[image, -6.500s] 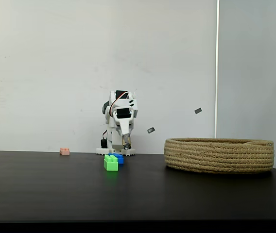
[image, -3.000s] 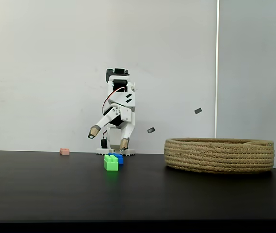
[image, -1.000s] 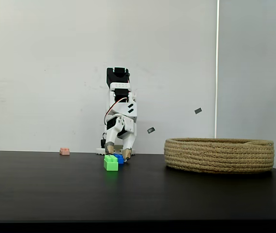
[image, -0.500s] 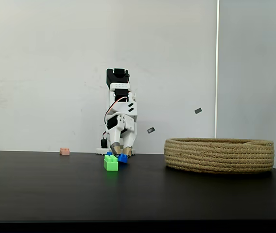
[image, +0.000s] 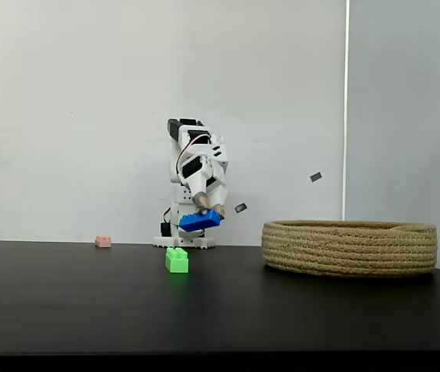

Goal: Place the lego blocks in the tray

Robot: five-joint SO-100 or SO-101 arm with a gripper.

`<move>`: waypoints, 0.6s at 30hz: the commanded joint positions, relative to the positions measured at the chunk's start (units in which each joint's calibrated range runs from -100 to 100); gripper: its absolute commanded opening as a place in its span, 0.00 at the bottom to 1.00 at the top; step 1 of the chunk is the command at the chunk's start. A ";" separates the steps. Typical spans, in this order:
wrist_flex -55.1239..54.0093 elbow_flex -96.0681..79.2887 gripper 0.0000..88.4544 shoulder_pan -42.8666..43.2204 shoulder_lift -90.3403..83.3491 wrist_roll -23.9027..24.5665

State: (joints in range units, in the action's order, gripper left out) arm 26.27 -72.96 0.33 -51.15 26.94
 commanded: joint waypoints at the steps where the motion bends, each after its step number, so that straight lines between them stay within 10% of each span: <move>1: -1.07 4.42 0.00 4.70 -6.89 -0.39; 18: 18.09 50.84 0.00 22.84 19.33 8.06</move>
State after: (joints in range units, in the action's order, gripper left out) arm 42.51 -38.40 21.50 -38.25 31.97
